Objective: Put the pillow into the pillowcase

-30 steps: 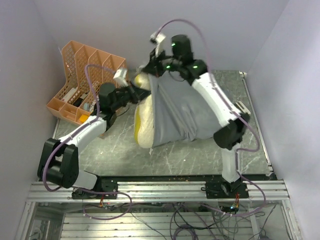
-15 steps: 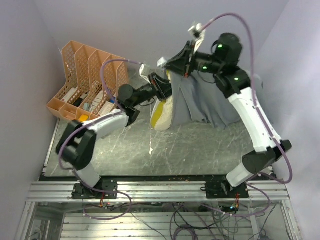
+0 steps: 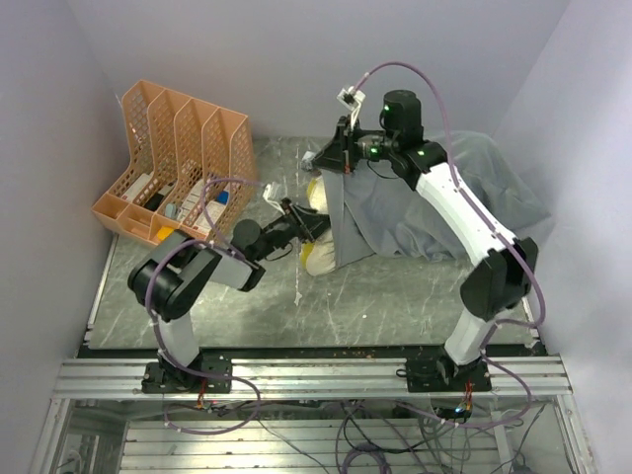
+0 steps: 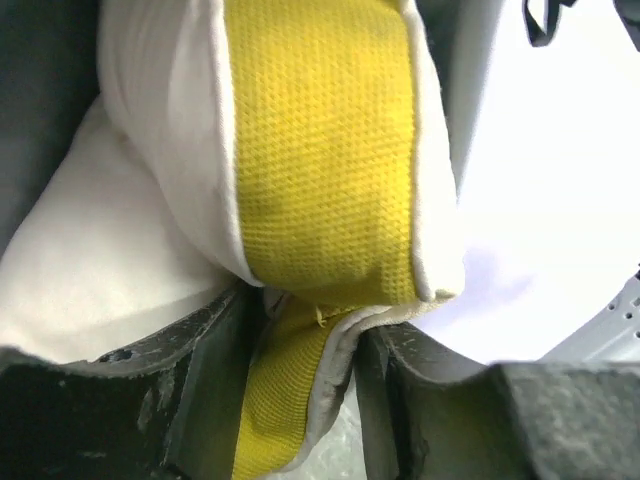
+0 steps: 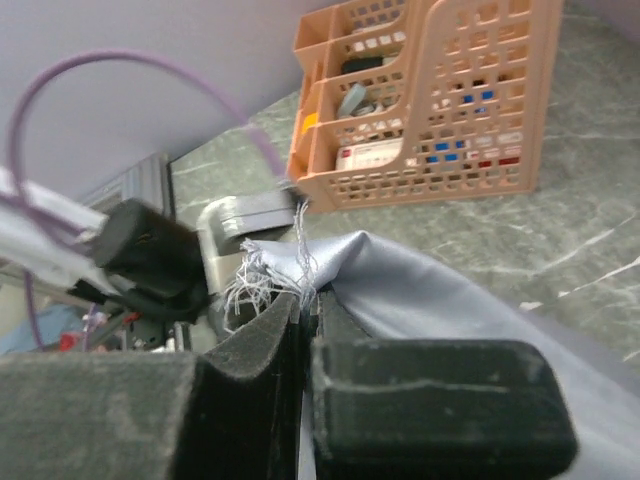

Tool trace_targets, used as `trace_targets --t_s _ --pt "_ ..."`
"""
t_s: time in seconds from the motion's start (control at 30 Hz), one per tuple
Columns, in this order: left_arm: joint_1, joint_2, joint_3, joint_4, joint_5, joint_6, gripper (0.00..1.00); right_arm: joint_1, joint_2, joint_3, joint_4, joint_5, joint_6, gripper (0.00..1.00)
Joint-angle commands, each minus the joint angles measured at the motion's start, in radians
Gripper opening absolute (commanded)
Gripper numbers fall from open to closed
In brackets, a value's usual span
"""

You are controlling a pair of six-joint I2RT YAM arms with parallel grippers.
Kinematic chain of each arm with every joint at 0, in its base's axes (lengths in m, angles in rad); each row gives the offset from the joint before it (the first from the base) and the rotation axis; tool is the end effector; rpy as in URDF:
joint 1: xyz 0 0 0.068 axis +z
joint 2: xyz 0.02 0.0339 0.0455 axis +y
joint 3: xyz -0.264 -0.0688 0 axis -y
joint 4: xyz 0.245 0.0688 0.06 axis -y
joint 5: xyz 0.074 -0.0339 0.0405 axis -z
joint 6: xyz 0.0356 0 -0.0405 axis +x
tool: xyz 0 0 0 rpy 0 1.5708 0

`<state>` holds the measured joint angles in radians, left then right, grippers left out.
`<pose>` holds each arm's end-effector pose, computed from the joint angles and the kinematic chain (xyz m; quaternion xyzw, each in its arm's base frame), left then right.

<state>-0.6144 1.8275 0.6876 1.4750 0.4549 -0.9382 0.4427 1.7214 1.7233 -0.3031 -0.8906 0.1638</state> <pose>0.2720 -0.2111 0.2062 0.0904 0.5866 -0.6496 0.4751 0.3465 0.1949 0.4064 -0.3540 0.6841 0.4908 0.4072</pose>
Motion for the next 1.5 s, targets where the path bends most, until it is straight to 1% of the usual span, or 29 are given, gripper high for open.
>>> trace_targets --t_s 0.0,0.1,0.17,0.27,0.4,0.43,0.47,0.5,0.53,0.6,0.63,0.67,0.7,0.8,0.87,0.93,1.0,1.1,1.17,1.23,1.27,1.33,1.4,1.47 --pt "-0.019 -0.137 -0.168 -0.002 -0.144 0.129 0.55 -0.007 0.171 0.127 -0.037 0.044 -0.05 0.0" --pt "-0.018 -0.291 -0.238 -0.274 -0.256 0.242 0.68 0.011 0.287 0.207 -0.108 -0.001 -0.061 0.0" --pt "-0.017 -0.388 -0.245 -0.472 -0.274 0.322 0.7 0.041 0.351 0.226 -0.132 -0.005 -0.091 0.0" --pt "-0.018 -0.527 -0.25 -0.734 -0.293 0.411 0.73 0.133 0.39 0.272 -0.21 0.049 -0.179 0.07" --pt "-0.018 -0.732 -0.299 -0.962 -0.369 0.437 0.77 0.203 0.416 0.333 -0.273 0.102 -0.258 0.16" --pt "-0.018 -0.794 -0.304 -1.032 -0.371 0.436 0.86 0.217 0.423 0.351 -0.295 0.111 -0.278 0.18" --pt "-0.018 -0.86 -0.313 -1.089 -0.384 0.437 0.98 0.231 0.433 0.373 -0.324 0.115 -0.299 0.2" --pt "-0.018 -0.934 -0.328 -1.141 -0.391 0.428 1.0 0.243 0.44 0.396 -0.358 0.123 -0.328 0.23" --pt "-0.018 -1.008 -0.345 -1.19 -0.403 0.415 1.0 0.253 0.441 0.418 -0.395 0.135 -0.356 0.26" --pt "-0.018 -1.178 -0.38 -1.292 -0.424 0.369 1.0 0.255 0.407 0.415 -0.418 0.162 -0.394 0.46" --pt "-0.017 -1.279 -0.394 -1.341 -0.438 0.346 0.99 0.255 0.369 0.394 -0.413 0.185 -0.413 0.56" --pt "-0.018 -1.348 -0.407 -1.383 -0.44 0.322 0.99 0.254 0.322 0.368 -0.405 0.205 -0.439 0.64" --pt "-0.018 -1.412 -0.42 -1.425 -0.445 0.3 0.99 0.255 0.249 0.328 -0.394 0.217 -0.459 0.72" --pt "-0.018 -1.569 -0.457 -1.54 -0.506 0.216 0.99 0.257 0.089 0.185 -0.333 0.208 -0.496 0.89" --pt "-0.018 -1.641 -0.482 -1.59 -0.54 0.167 0.99 0.263 -0.015 0.018 -0.253 0.233 -0.502 0.98" --pt "-0.016 -1.665 -0.5 -1.593 -0.53 0.134 0.99 0.285 -0.112 -0.176 -0.148 0.337 -0.525 1.0" --pt "-0.018 -1.646 -0.513 -1.569 -0.51 0.092 1.0 0.295 -0.177 -0.337 -0.049 0.472 -0.533 1.0" --pt "-0.018 -1.559 -0.529 -1.501 -0.493 0.04 0.97 0.299 -0.195 -0.457 0.031 0.584 -0.475 1.0" --pt "-0.018 -1.477 -0.527 -1.471 -0.498 0.03 0.94 0.317 -0.161 -0.491 0.059 0.621 -0.437 1.0" --pt "-0.017 -1.379 -0.513 -1.454 -0.508 0.021 0.91 0.36 -0.107 -0.495 0.078 0.695 -0.424 1.0" --pt "-0.017 -1.343 -0.504 -1.447 -0.505 0.023 0.88 0.377 -0.083 -0.491 0.084 0.745 -0.421 1.0" --pt "-0.017 -1.283 -0.499 -1.424 -0.493 0.021 0.78 0.403 -0.033 -0.482 0.105 0.824 -0.418 1.0" --pt "-0.018 -1.243 -0.507 -1.408 -0.499 0.007 0.75 0.409 0.031 -0.471 0.107 0.888 -0.414 1.0" --pt "-0.018 -1.223 -0.528 -1.389 -0.517 -0.014 0.75 0.41 0.099 -0.455 0.081 0.934 -0.406 1.0"
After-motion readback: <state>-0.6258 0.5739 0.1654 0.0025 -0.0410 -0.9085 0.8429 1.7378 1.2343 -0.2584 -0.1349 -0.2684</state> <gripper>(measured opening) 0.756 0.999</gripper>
